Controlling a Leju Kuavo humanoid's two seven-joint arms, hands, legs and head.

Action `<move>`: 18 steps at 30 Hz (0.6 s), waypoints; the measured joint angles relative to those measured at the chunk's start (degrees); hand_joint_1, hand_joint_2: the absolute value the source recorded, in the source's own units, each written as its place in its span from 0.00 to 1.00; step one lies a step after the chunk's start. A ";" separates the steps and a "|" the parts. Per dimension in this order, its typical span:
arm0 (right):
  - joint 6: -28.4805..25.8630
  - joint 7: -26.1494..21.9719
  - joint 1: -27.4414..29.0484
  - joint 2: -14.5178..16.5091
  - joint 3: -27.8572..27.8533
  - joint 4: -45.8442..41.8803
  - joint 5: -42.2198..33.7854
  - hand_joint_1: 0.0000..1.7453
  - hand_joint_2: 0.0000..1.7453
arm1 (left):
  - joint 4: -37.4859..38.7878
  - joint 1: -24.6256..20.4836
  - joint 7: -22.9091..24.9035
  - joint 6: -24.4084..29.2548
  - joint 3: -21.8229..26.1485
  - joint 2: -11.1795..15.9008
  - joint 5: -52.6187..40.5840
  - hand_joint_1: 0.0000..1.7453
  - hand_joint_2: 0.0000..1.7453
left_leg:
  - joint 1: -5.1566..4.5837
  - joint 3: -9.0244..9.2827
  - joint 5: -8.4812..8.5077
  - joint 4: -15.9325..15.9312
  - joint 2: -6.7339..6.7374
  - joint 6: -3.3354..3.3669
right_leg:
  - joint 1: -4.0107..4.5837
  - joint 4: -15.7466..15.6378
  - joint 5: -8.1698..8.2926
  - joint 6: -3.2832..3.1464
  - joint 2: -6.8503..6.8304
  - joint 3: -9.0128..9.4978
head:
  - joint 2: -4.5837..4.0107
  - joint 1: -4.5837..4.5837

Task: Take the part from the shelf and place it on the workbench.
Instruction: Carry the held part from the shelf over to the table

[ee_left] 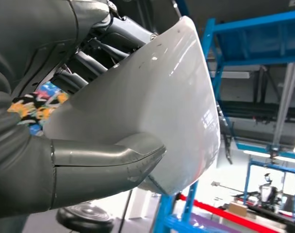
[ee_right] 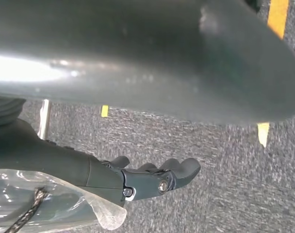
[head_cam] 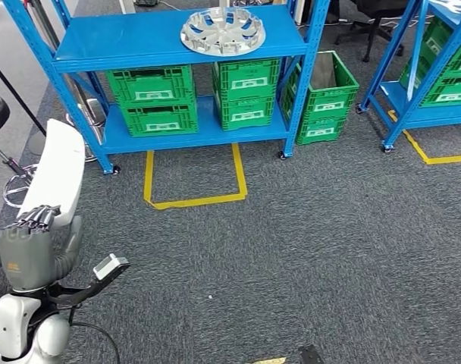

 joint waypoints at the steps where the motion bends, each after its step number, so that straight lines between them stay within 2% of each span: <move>1: 0.00 0.06 0.02 -0.01 0.01 0.00 0.02 0.00 0.00 | 0.01 0.01 0.00 0.00 0.10 -0.06 0.00 1.00 1.00 | 0.01 -0.06 0.03 -0.15 0.00 -0.04 | 0.02 0.01 -0.02 -0.12 -0.01 -0.09 | 0.00 0.02; 2: -0.01 0.15 0.02 -0.01 0.01 0.00 0.04 0.00 0.00 | 0.01 0.01 0.00 0.00 0.19 -0.11 0.00 1.00 1.00 | -0.01 -0.12 0.07 -0.16 -0.01 -0.05 | 0.01 -0.05 0.06 -0.21 -0.01 -0.16 | 0.00 0.05; 11: -0.03 0.44 -0.01 0.00 0.07 0.00 0.11 0.00 0.00 | 0.07 0.01 0.05 0.00 0.48 -0.31 0.04 1.00 1.00 | -0.41 -0.66 0.70 -0.10 0.01 0.85 | -0.41 -0.52 1.02 1.16 0.00 -0.52 | 0.00 0.02; 18: 0.16 0.36 -0.01 -0.02 0.09 0.00 0.03 0.00 0.00 | 0.10 -0.02 0.49 0.00 0.54 -0.31 -0.42 1.00 1.00 | -0.40 -0.84 1.05 -0.10 0.01 0.86 | -0.41 -0.46 1.28 1.29 0.00 -0.77 | 0.00 0.01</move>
